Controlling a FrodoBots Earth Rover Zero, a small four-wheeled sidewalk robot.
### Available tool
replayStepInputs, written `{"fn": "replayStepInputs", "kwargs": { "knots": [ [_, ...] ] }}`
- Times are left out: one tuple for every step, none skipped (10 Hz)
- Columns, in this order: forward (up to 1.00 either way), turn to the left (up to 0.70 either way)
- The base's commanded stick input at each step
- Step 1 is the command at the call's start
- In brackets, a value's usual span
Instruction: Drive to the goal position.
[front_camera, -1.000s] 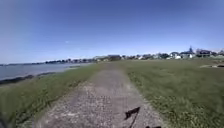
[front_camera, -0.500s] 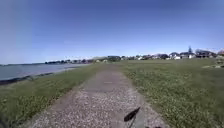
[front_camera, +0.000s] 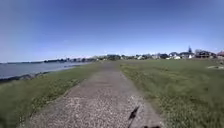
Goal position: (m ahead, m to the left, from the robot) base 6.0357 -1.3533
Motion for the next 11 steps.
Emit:
{"fn": "replayStepInputs", "kwargs": {
  "knots": [
    [0.70,0.00],
    [0.70,0.00],
    [0.70,0.00],
    [0.70,0.00],
    [0.70,0.00],
    [0.70,0.00],
    [0.70,0.00],
    [0.70,0.00],
    [0.70,0.00],
    [0.70,0.00],
    [0.70,0.00]
  ]
}}
